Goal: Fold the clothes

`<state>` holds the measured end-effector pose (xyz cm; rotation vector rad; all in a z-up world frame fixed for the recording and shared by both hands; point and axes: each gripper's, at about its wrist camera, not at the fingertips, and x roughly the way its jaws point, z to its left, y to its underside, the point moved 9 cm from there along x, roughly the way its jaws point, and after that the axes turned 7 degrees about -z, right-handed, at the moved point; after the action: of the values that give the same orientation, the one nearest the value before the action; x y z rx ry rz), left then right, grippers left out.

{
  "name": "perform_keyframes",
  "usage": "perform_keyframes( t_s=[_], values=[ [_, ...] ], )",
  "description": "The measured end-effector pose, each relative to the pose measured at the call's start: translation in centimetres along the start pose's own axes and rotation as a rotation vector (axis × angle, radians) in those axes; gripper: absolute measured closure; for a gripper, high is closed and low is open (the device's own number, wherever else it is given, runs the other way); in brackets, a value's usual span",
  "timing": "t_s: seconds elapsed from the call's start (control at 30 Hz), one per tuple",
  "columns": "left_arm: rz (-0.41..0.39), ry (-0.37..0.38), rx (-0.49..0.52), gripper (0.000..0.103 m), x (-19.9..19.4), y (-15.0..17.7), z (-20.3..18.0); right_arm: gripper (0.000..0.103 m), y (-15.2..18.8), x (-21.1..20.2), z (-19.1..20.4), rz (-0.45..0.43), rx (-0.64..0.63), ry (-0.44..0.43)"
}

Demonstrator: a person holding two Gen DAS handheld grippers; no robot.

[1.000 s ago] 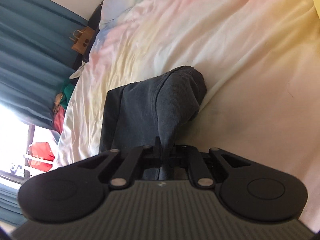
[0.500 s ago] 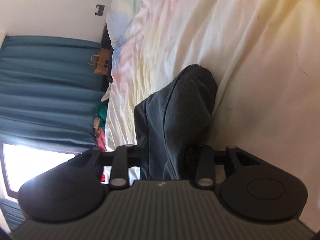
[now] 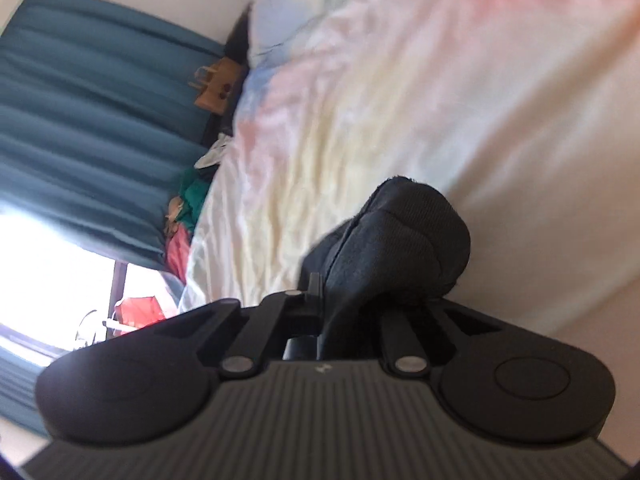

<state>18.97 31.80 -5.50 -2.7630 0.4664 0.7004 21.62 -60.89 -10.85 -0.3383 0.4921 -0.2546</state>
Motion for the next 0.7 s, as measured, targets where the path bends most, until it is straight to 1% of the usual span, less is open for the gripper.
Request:
perform_keyframes(
  t_s=[0.1, 0.13, 0.17, 0.2, 0.27, 0.43, 0.5, 0.53, 0.6, 0.7],
  values=[
    [-0.007, 0.048, 0.040, 0.095, -2.1, 0.0, -2.6, 0.095, -2.4, -1.7, 4.7, -0.049, -0.047, -0.143],
    [-0.005, 0.056, 0.053, 0.095, -2.6, 0.1, -3.4, 0.095, -3.3, -2.5, 5.6, -0.071, -0.062, -0.183],
    [0.009, 0.044, 0.074, 0.095, -2.6, 0.2, -3.5, 0.095, -4.0, -3.3, 5.5, -0.087, -0.076, -0.191],
    [0.026, 0.027, 0.095, 0.095, -2.7, 0.4, -3.5, 0.095, -4.5, -3.8, 4.5, -0.091, -0.084, -0.174],
    [0.085, -0.034, 0.114, 0.095, -3.1, 1.5, -1.7, 0.095, -5.2, -4.8, 2.2, -0.094, -0.105, -0.134],
    [0.196, -0.211, 0.184, 0.095, -2.6, 3.5, 2.6, 0.095, -3.5, -6.1, -5.7, -0.039, -0.224, 0.047],
    [0.227, -0.276, 0.212, 0.095, -2.2, 4.1, 4.2, 0.095, -2.6, -6.4, -8.6, -0.011, -0.239, 0.110],
    [0.231, -0.294, 0.226, 0.094, -1.9, 4.1, 4.4, 0.095, -2.2, -6.5, -9.9, 0.000, -0.232, 0.127],
    [0.236, -0.321, 0.254, 0.094, -0.9, 3.9, 4.7, 0.095, -1.8, -6.7, -11.4, 0.016, -0.233, 0.136],
    [0.237, -0.336, 0.294, 0.094, -0.7, 3.9, 4.3, 0.095, -1.1, -7.0, -11.3, 0.012, -0.266, 0.134]
  ],
)
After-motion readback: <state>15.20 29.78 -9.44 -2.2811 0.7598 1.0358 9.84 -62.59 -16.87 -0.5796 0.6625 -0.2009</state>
